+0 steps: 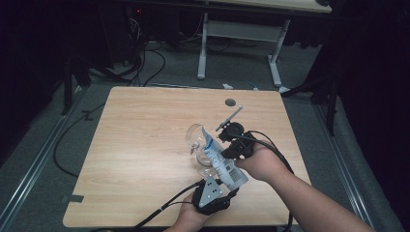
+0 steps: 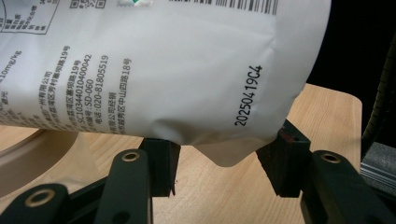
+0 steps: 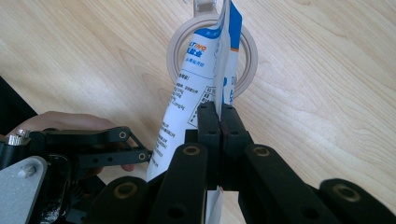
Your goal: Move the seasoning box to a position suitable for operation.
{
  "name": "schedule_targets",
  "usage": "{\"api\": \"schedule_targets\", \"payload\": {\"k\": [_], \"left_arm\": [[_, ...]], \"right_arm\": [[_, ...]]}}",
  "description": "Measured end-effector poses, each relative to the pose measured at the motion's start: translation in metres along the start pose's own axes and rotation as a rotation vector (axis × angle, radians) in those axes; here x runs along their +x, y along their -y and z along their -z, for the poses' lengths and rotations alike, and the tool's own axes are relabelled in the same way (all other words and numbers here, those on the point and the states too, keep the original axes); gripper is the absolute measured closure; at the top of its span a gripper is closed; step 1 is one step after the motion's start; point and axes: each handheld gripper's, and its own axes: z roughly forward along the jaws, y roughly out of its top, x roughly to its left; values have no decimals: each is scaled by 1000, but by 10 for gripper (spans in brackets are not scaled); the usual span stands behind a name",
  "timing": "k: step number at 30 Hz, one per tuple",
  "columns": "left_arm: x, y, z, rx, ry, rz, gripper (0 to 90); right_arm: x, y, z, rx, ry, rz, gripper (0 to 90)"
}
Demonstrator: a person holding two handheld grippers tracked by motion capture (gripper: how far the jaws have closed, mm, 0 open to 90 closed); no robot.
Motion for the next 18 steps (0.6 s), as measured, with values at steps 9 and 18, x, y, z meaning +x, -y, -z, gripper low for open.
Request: {"api": "schedule_targets", "payload": {"k": [9,18], "left_arm": [[-1,-1,-1,-5,6,-7,522],[-1,0,0,-1,5,-12,525]], "right_arm": [[1,-2,0,3,12,13,897],[2,-2,-1,-1,8,11,896]]}}
